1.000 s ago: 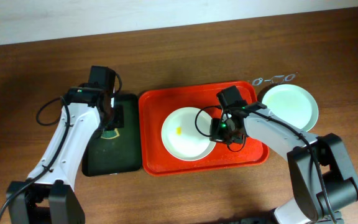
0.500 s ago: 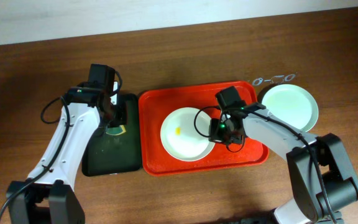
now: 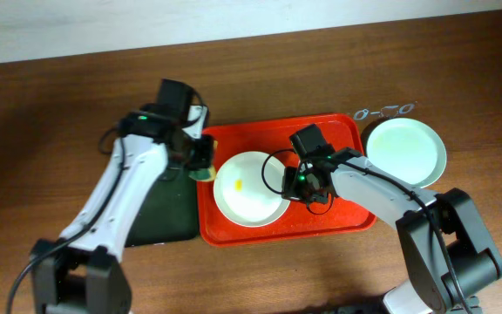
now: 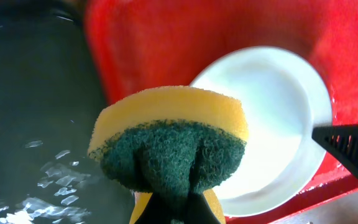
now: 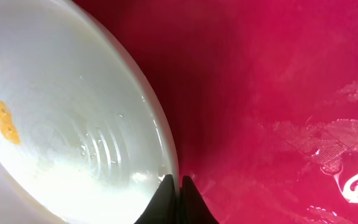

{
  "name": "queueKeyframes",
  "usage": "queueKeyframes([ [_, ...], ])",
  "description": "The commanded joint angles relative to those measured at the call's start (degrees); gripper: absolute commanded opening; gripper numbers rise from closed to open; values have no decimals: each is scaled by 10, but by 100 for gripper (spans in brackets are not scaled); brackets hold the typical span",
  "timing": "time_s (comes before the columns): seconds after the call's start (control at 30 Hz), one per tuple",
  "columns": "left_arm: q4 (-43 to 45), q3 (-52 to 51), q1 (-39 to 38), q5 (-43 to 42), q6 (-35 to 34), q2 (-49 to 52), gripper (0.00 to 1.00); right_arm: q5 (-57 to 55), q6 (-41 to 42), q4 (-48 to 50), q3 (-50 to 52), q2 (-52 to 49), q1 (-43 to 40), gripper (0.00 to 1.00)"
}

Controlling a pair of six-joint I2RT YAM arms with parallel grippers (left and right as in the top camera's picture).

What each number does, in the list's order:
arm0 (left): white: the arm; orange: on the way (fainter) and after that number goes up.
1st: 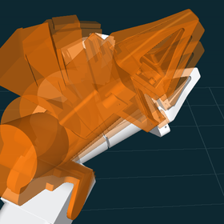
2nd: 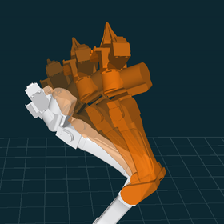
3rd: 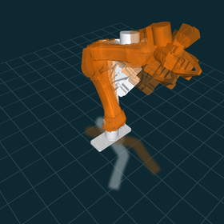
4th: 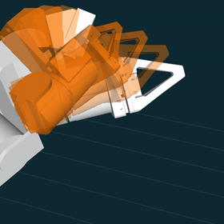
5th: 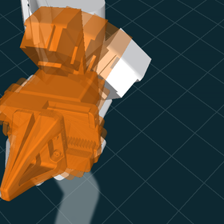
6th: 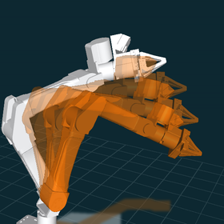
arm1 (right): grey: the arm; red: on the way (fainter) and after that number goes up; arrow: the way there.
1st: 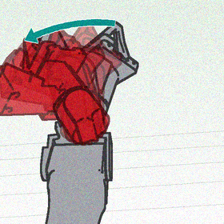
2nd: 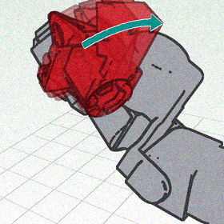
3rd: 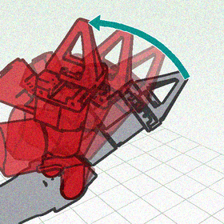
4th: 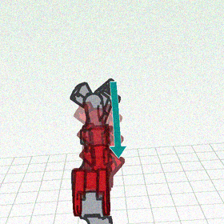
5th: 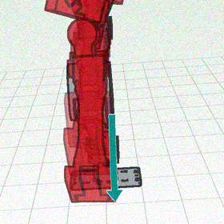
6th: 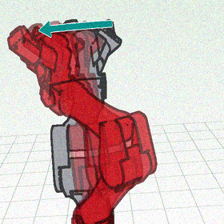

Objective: Clean dirty plates on tray and stack at the side
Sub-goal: 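Carry the sponge with the left gripper onto the white plate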

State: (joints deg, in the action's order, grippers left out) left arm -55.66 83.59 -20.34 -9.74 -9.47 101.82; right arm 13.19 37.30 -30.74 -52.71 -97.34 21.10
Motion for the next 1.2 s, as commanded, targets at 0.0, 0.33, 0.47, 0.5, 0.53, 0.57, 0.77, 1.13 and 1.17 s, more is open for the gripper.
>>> queueKeyframes([
  [0.0,13,9,-40,-14,-14,52,0,-3,22,6,-5,-4,3,4],
  [0.33,30,9,-75,-10,-16,126,0,-5,22,8,-5,-5,3,4],
  [0.47,36,9,-78,-10,-16,148,0,-25,22,8,-1,-5,3,4],
  [0.5,39,9,-81,-9,-16,155,0,-25,22,8,-1,-5,3,4],
  [0.53,43,9,-84,-3,-16,162,0,-27,22,8,-1,-5,3,4],
  [0.57,46,9,-88,7,-16,166,0,-29,22,8,-1,-5,3,4],
  [0.77,53,9,-110,16,-18,200,0,-33,22,8,0,-5,3,4],
  [1.13,56,9,-121,-132,-17,231,0,-34,20,23,4,-5,25,4],
  [1.17,57,10,-121,-150,-13,231,0,-34,20,24,4,-5,27,4],
])
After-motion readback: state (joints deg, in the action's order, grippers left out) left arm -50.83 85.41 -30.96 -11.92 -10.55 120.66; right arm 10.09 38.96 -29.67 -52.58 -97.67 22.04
